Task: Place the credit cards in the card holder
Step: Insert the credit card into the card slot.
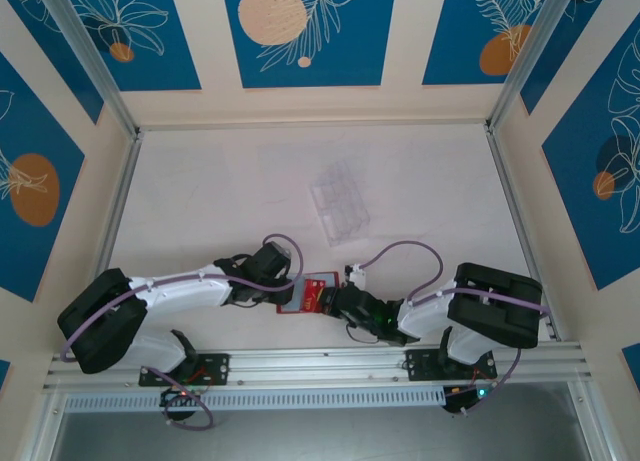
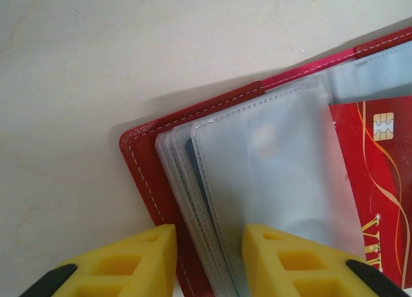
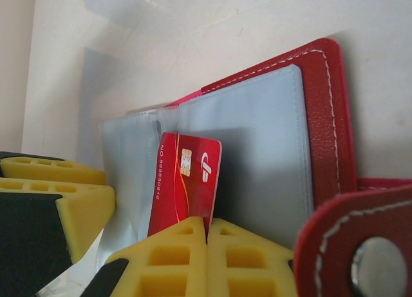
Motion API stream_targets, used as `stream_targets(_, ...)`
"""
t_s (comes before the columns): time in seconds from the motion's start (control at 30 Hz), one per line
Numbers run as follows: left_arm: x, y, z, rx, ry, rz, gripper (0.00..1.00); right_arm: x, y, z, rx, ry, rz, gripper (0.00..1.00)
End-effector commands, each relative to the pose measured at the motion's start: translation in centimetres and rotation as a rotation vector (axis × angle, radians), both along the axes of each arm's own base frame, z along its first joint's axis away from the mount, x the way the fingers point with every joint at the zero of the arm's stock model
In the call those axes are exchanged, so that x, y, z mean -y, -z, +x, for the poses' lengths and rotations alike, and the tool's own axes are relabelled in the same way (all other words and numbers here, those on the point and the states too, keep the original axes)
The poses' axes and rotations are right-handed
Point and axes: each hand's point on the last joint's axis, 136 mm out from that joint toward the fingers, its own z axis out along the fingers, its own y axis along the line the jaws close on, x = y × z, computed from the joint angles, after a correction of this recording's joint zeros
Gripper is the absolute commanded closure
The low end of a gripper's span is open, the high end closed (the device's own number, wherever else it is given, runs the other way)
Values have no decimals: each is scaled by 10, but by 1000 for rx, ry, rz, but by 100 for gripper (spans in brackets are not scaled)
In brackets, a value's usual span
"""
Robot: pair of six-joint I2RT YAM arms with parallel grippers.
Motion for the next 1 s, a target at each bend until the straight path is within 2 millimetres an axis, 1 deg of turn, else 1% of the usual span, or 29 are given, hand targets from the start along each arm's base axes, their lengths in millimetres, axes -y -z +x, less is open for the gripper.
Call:
stream_targets(0.0, -29, 22, -15, -80, -21, 128, 68, 25, 32, -8, -50, -15, -169, 100)
stream_targets(0.17, -28, 23, -15, -82, -20, 126, 68, 29, 22, -6, -14, -61, -201, 100)
stream_targets(0.27, -29, 24, -16, -84, -19, 127, 68, 29, 12, -4, 24, -90, -220, 100)
stream_targets(0.37, -28, 23, -15, -82, -18, 125, 68, 24, 6, -3, 52, -131, -225, 100)
stream_targets(0.6, -28, 22, -15, -82, -21, 124, 68, 4, 1, 0, 85, -200, -196, 100)
stream_targets(0.8, -29, 23, -16, -83, -19, 130, 68, 5, -8, 0, 120, -194, -186, 100)
stream_targets(0.97, -29, 24, -16, -85, -19, 130, 68, 1, -19, 0, 174, -204, -182, 100)
